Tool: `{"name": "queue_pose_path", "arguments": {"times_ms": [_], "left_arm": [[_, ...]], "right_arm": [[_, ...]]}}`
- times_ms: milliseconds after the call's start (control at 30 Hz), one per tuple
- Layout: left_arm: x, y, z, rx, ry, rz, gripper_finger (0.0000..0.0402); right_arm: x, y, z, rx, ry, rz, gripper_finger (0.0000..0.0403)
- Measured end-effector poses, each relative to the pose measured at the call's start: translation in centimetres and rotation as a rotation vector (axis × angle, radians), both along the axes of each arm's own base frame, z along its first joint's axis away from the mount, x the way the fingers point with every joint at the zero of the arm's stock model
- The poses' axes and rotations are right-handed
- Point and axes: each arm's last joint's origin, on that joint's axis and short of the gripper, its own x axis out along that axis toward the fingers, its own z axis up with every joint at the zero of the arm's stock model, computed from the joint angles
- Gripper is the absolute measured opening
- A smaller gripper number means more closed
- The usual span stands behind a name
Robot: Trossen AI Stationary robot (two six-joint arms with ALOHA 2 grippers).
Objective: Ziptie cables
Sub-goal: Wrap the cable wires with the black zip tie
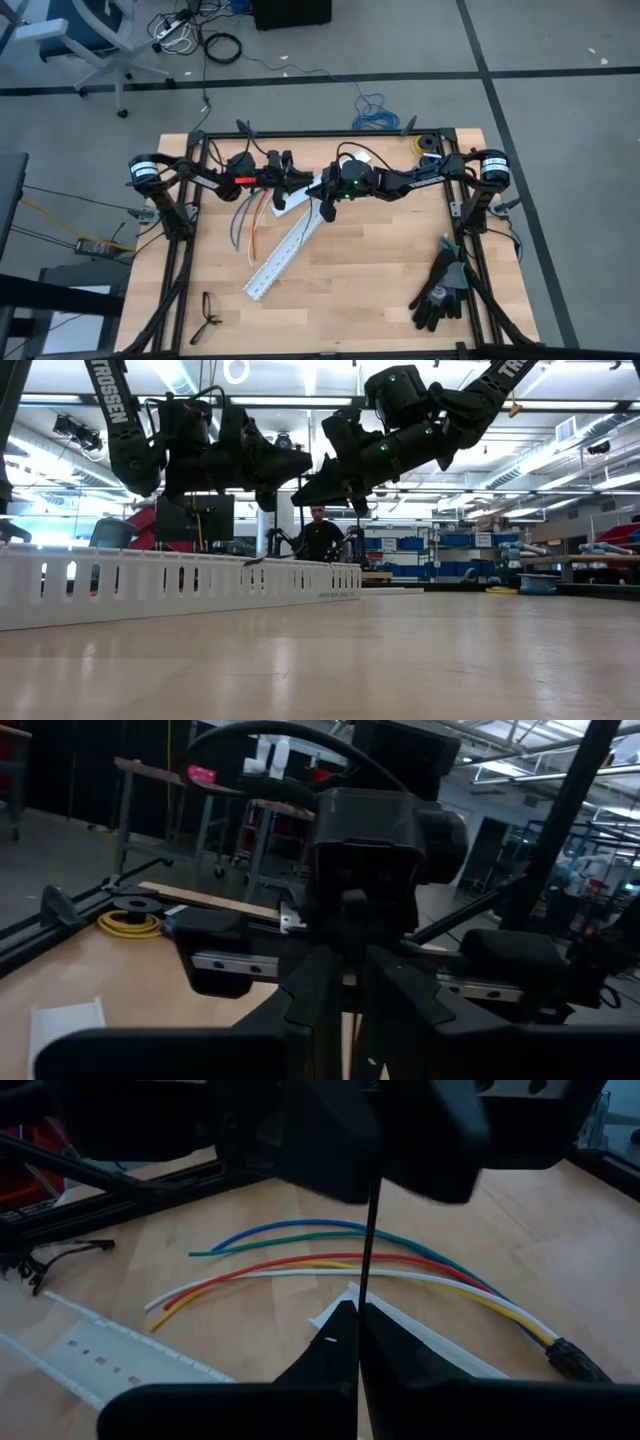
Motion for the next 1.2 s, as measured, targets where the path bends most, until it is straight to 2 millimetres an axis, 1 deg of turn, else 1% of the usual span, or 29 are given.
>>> {"name": "queue_pose_path", "arguments": {"times_ms": [267, 467, 1200], "left_arm": [[-0.6, 0.7, 0.1, -0.008, -0.018, -0.01, 0.0076], [-1.6, 0.5, -0.2, -0.012, -0.049, -0.007, 0.0076], [-1.0, 0.6, 0.2, -0.016, -0.05, -0.004, 0.0076]], "right_arm": [[0.0, 0.0, 0.0, -0.002, 0.0, -0.008, 0.0], [0.0, 0.0, 0.0, -0.003, 0.001, -0.011, 0.0], [0.0, 0.0, 0.1, -0.003, -0.008, -0.007, 0.0]]}}
